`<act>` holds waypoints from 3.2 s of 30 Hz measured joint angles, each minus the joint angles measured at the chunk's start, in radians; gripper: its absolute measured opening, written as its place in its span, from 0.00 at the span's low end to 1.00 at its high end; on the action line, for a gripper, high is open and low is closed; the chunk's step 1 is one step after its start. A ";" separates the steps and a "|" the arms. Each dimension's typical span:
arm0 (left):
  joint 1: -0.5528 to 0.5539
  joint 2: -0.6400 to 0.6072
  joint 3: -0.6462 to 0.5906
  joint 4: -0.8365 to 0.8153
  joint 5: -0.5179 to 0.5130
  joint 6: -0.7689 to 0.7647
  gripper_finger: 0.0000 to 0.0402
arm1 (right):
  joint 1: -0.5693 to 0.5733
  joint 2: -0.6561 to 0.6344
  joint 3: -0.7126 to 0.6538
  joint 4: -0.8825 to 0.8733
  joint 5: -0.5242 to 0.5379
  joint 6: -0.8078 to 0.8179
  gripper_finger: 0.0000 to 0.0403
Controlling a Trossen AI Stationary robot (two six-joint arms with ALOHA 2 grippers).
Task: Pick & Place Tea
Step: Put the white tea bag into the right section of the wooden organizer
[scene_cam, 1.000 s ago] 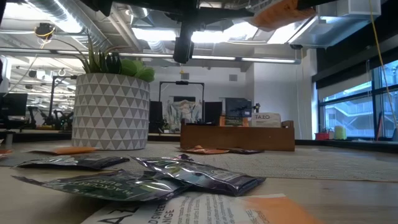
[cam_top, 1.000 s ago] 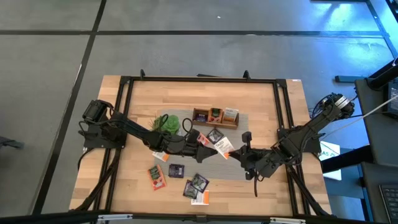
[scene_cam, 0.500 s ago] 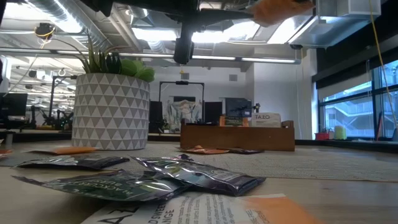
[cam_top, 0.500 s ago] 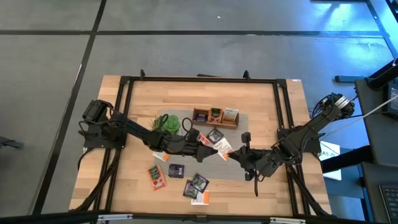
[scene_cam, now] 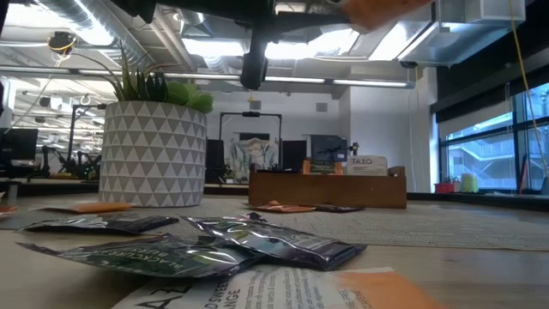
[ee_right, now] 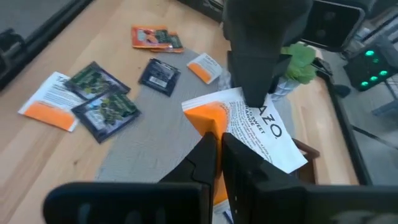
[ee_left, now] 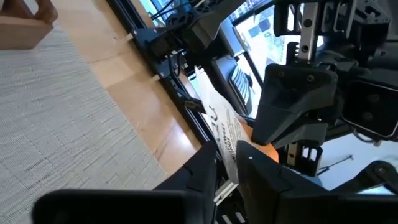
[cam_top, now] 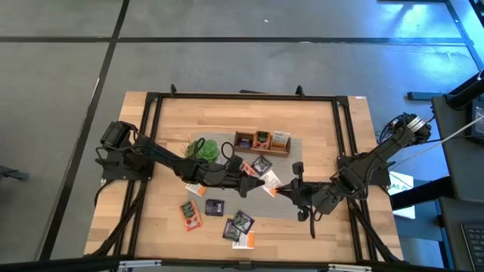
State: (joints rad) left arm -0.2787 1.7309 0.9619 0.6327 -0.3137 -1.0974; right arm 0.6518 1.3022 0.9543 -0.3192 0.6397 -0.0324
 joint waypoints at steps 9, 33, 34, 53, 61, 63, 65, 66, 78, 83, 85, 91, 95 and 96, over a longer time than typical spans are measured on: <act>-0.001 0.000 0.000 -0.001 0.006 0.075 0.01 | -0.001 0.000 0.000 0.004 -0.121 -0.026 0.11; 0.021 0.001 0.000 -0.039 0.121 0.824 0.01 | -0.047 0.000 -0.065 0.024 -0.074 0.424 0.61; 0.016 0.001 0.000 -0.038 0.122 0.841 0.01 | -0.054 0.000 -0.065 0.031 -0.073 0.424 0.61; -0.009 0.001 0.000 -0.099 0.152 0.875 0.01 | -0.198 0.022 -0.065 0.157 -0.310 0.418 0.53; -0.009 0.001 0.000 -0.120 0.151 0.872 0.01 | -0.231 0.038 -0.065 0.176 -0.424 0.416 0.25; -0.009 0.001 0.000 -0.136 0.152 0.863 0.01 | -0.231 0.038 -0.065 0.191 -0.424 0.397 0.18; -0.009 0.001 0.000 -0.140 0.152 0.843 0.01 | -0.231 0.038 -0.065 0.191 -0.424 0.394 0.11; -0.009 0.001 0.000 -0.140 0.152 0.836 0.01 | -0.231 0.038 -0.065 0.187 -0.424 0.394 0.07; -0.008 0.001 0.000 -0.146 0.147 0.831 0.01 | -0.231 0.031 -0.065 0.155 -0.403 0.365 0.01; -0.005 -0.004 0.002 -0.155 0.160 0.819 0.02 | -0.231 -0.008 -0.065 0.144 -0.399 0.335 0.01; -0.004 -0.015 -0.001 -0.176 0.192 0.820 0.05 | -0.230 -0.036 -0.065 0.122 -0.376 0.313 0.01; -0.008 -0.077 0.000 -0.173 0.186 0.847 0.10 | -0.230 -0.161 -0.102 -0.004 -0.164 0.301 0.00; -0.011 -0.089 0.000 -0.171 0.179 0.856 0.11 | -0.256 -0.280 -0.235 0.042 -0.060 0.266 0.00; -0.013 -0.089 0.000 -0.170 0.179 0.857 0.11 | -0.268 -0.312 -0.278 0.072 -0.048 0.256 0.00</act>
State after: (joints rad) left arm -0.2920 1.6417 0.9619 0.4626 -0.1346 -0.2405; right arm 0.3838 0.9904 0.6767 -0.2475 0.5913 0.2235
